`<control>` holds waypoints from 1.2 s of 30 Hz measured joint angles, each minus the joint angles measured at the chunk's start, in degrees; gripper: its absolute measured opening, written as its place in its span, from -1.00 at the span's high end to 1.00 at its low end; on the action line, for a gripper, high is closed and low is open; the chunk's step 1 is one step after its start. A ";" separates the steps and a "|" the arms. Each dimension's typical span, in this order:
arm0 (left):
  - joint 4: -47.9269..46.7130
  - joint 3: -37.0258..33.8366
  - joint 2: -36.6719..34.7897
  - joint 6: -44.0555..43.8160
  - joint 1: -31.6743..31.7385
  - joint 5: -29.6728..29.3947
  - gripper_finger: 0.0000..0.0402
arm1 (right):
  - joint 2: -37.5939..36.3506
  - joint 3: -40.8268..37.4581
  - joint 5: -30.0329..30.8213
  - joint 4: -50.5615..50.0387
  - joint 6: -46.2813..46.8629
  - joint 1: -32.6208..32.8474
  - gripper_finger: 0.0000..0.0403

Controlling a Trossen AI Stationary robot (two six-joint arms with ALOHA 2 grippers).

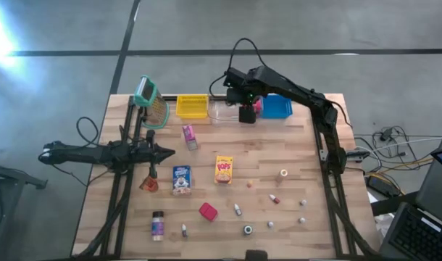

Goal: Pick & Place Kitchen Items
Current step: Put the purple cereal box into the transparent bin

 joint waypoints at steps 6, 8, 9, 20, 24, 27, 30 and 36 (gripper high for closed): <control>-0.01 0.01 -0.01 0.00 -0.02 -0.02 0.88 | -0.02 5.12 0.02 -3.57 3.98 3.72 -0.05; 0.00 0.00 -0.02 0.00 -0.01 -0.01 0.88 | -0.02 6.56 0.02 -5.28 5.91 4.63 -0.03; 0.00 -0.02 -0.02 0.00 -0.01 -0.01 0.88 | -0.02 7.18 0.00 -6.21 6.90 4.97 -0.02; 0.00 0.00 -0.01 0.00 -0.02 -0.02 0.88 | -0.83 8.17 -0.40 -7.82 15.16 7.34 0.16; 0.00 -0.01 -0.02 0.00 0.00 0.00 0.88 | -0.40 8.17 -0.42 -6.62 16.63 7.90 0.23; -0.01 -0.01 -0.02 0.00 -0.01 -0.01 0.88 | -0.22 8.06 -0.44 -4.66 16.59 8.51 0.28; 0.00 0.01 0.00 0.00 -0.02 -0.02 0.88 | -0.19 8.06 -0.46 -2.14 15.47 8.63 0.34; 0.00 0.00 0.00 0.00 -0.01 -0.01 0.88 | -0.19 8.02 -0.43 6.50 15.15 8.53 0.45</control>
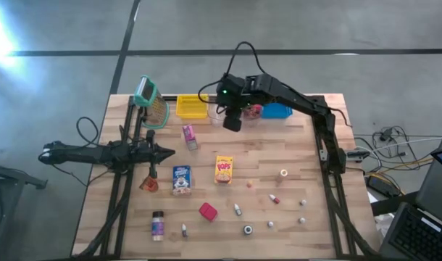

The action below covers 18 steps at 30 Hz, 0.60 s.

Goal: Pick & Place Kitchen Items
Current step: Put the purple cereal box into the transparent bin

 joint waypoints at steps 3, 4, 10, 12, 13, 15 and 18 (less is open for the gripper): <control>-0.01 0.01 0.01 0.00 0.01 -0.01 0.88 | 0.02 0.00 0.00 3.93 -0.06 0.23 0.49; 0.00 -0.01 -0.01 0.00 -0.01 0.00 0.88 | 0.02 0.00 0.00 4.77 -0.29 0.29 0.50; 0.00 0.00 0.01 0.00 0.00 -0.01 0.88 | 0.09 0.00 0.03 10.37 -6.01 0.57 0.59; 0.00 0.00 0.01 0.00 0.01 0.01 0.88 | 0.09 0.00 -0.02 11.66 -4.06 0.55 0.63; 0.00 0.00 0.00 0.00 -0.01 0.00 0.88 | 0.09 0.00 -0.02 12.08 -2.77 0.55 0.64; 0.00 0.01 -0.01 0.00 0.01 0.00 0.88 | 0.13 0.00 -0.01 11.16 -1.22 0.66 0.66; 0.00 0.01 -0.01 0.02 -0.01 0.01 0.88 | 0.10 -0.02 0.02 6.75 0.99 1.02 0.63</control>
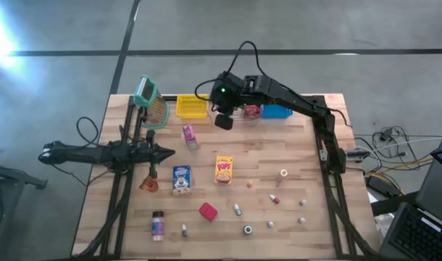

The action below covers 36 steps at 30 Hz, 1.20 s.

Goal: Pick & Place Kitchen Items
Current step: Put the purple cereal box into the transparent bin

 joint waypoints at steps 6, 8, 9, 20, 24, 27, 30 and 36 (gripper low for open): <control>0.00 -0.01 0.01 -0.02 0.01 -0.01 0.88 | -0.84 -0.03 -0.04 -20.21 6.85 0.52 0.51; 0.00 -0.02 0.00 0.00 0.02 0.00 0.88 | -1.93 -1.29 0.22 -21.02 9.28 0.83 0.50; -0.02 0.00 0.00 -0.02 0.00 0.00 0.88 | -3.31 -2.75 -0.48 -20.28 9.70 1.03 0.50; -0.02 -0.02 0.07 -0.02 0.00 0.00 0.88 | -31.54 -31.74 -1.16 -7.49 12.48 3.52 0.94; 0.00 -0.01 0.09 -0.01 0.01 0.00 0.88 | -45.10 -45.42 -1.09 0.71 12.83 3.30 0.95; 0.00 0.00 0.09 -0.01 0.01 0.00 0.88 | -54.00 -54.13 -0.99 5.49 13.22 3.31 0.96; 0.00 0.00 0.09 -0.02 0.00 0.00 0.88 | -62.17 -61.44 -1.36 9.22 10.72 3.41 0.96; 0.00 0.00 0.09 -0.02 0.02 0.00 0.88 | -73.72 -72.63 -0.94 12.74 4.78 3.38 0.96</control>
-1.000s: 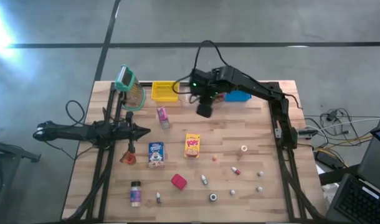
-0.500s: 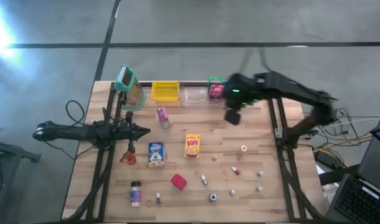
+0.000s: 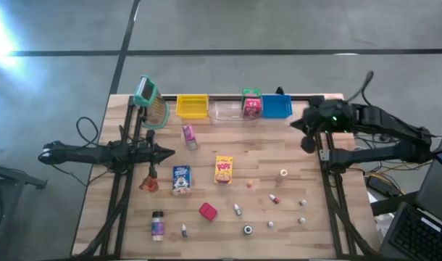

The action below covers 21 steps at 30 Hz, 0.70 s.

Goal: Pick & Place Kitchen Items
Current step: Put the purple cereal box into the transparent bin

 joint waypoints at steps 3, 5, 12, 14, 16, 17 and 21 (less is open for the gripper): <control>0.00 0.00 0.00 0.00 0.00 0.00 0.88 | -4.39 -4.37 -0.16 -0.32 1.03 0.00 0.96; 0.00 0.00 0.00 0.01 0.00 -0.02 0.88 | -6.79 -6.91 0.27 -0.21 1.01 -0.04 0.96; 0.00 -0.01 0.00 0.00 -0.01 -0.02 0.88 | -11.91 -13.18 1.23 -0.58 -7.68 -0.03 0.96; 0.01 0.00 0.00 0.00 -0.02 -0.02 0.88 | -12.56 -14.48 1.25 -0.62 -9.17 -0.02 0.96; 0.14 0.00 0.00 0.00 0.00 -0.02 0.88 | -12.80 -15.52 1.07 -0.54 -9.76 -0.01 0.96; 0.29 0.00 0.00 0.00 0.00 -0.04 0.88 | -12.78 -16.00 1.08 -0.58 -9.82 -0.02 0.96; 0.72 0.00 -0.02 -0.57 -0.02 -0.11 0.88 | -12.69 -17.34 1.11 -0.62 -9.93 -0.02 0.96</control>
